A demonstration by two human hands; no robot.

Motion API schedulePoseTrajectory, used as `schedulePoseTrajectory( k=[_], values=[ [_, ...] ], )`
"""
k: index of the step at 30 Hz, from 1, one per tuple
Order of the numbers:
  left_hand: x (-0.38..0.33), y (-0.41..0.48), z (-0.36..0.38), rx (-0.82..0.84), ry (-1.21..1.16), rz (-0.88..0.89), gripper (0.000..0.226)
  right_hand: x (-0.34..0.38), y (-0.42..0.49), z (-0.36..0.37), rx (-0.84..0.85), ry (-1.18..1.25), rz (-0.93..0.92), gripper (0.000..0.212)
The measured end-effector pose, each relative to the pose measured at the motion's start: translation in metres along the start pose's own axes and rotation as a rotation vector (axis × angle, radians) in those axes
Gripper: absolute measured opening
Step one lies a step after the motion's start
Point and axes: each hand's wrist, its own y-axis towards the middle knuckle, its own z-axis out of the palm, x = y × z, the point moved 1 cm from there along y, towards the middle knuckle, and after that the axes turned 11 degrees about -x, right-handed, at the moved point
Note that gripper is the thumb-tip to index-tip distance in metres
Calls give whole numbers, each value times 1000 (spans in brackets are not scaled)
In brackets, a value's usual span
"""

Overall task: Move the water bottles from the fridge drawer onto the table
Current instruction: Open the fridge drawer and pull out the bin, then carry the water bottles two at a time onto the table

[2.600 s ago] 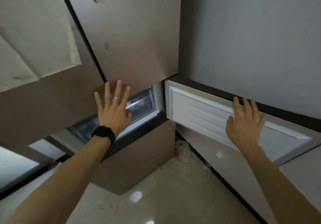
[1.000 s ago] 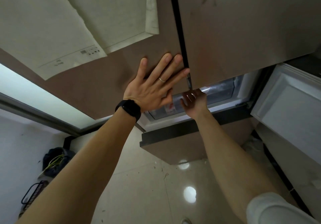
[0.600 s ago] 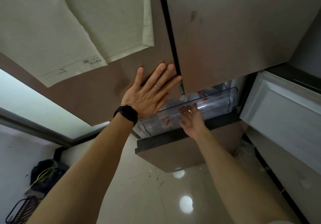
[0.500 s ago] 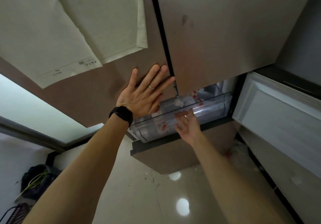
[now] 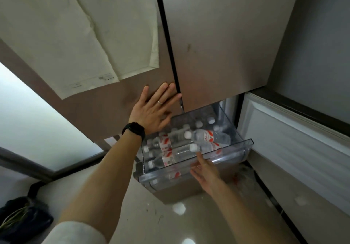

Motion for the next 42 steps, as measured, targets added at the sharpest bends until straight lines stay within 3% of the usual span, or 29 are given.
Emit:
schedulePoseTrajectory(
  k=[13,18,21,25,27,32,35,38,42],
  values=[
    [-4,1,-9,143,-1,-76,76,-16,-33,-32,26,93,35,34],
    [-5,2,-11,168,-33,-107,75,-14,-30,-36,46,-24,4,42],
    [-7,3,-16,192,-106,-146,77,-4,-31,-40,69,-212,21,43],
    [-37,1,-36,313,-343,-362,86,23,-42,-50,85,-626,13,46],
    [-68,-13,-47,358,-531,-544,81,39,-50,-54,103,-732,-50,37],
    [-139,-54,-56,679,-968,-1170,54,85,-59,-39,76,-735,-234,17],
    [-162,-57,-50,863,-1174,-1397,51,105,-42,-20,24,-790,-350,13],
    [-179,-55,-43,1024,-1256,-1413,53,112,-9,-3,-43,-960,-562,16],
    [-193,-52,-35,1153,-1202,-1336,60,106,30,26,111,-1404,-755,53]
  ],
)
